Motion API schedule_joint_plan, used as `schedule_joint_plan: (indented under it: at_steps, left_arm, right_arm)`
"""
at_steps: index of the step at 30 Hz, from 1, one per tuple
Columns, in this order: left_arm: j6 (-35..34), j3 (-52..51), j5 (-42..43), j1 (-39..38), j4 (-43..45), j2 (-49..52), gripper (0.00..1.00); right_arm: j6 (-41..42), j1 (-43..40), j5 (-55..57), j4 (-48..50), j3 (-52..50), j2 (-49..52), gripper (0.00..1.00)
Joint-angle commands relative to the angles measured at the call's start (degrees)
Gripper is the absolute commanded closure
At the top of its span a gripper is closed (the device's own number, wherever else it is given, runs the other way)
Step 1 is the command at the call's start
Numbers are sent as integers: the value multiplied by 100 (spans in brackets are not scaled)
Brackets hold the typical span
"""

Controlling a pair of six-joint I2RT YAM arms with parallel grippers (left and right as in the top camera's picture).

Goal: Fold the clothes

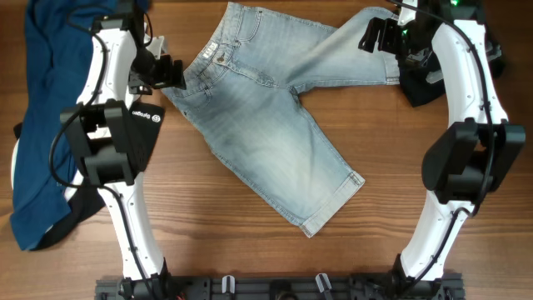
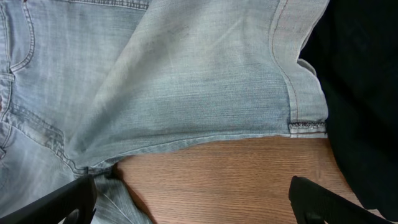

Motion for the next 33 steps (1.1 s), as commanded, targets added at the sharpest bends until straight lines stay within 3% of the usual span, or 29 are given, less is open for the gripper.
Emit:
schedule_joint_plan:
  at_steps: [1, 3, 4, 7, 10, 11, 13, 15, 20, 24, 33]
  left_arm:
    - [26, -295, 343, 11, 210, 22, 17]
    - [26, -367, 514, 7, 380, 22, 28]
    - [24, -372, 599, 0, 444, 22, 41]
    - [28, -372, 603, -15, 463, 24, 66]
    - [31, -372, 601, -57, 428, 28, 80]
    - [31, -372, 599, -66, 361, 28, 96]
    - [-155, -369, 205, -2, -122, -90, 96]
    - [-769, -369, -295, 166, -505, -345, 96]
    - [-1954, -369, -308, 638, -857, -1438, 96]
    - [-2074, -369, -332, 542, -1099, -2039, 96]
    - [-1915, -372, -610, 249, -1064, -2068, 96]
  right_arm:
    - [22, 57, -96, -22, 107, -103, 0]
    - [20, 63, -94, -33, 107, -103, 0]
    - [22, 85, -96, -63, 107, -103, 0]
    - [22, 90, -96, -175, 107, -103, 0]
    - [9, 90, -96, -216, 107, -103, 0]
    - [7, 90, -96, -251, 107, -103, 0]
    - [7, 90, -96, -356, 107, -103, 0]
    - [4, 90, -96, -439, 107, -103, 0]
    - [26, 122, -96, -695, 105, -103, 0]
    - [358, 260, -96, -1045, 105, -101, 0]
    - [769, 1121, -96, -1985, 92, -103, 0]
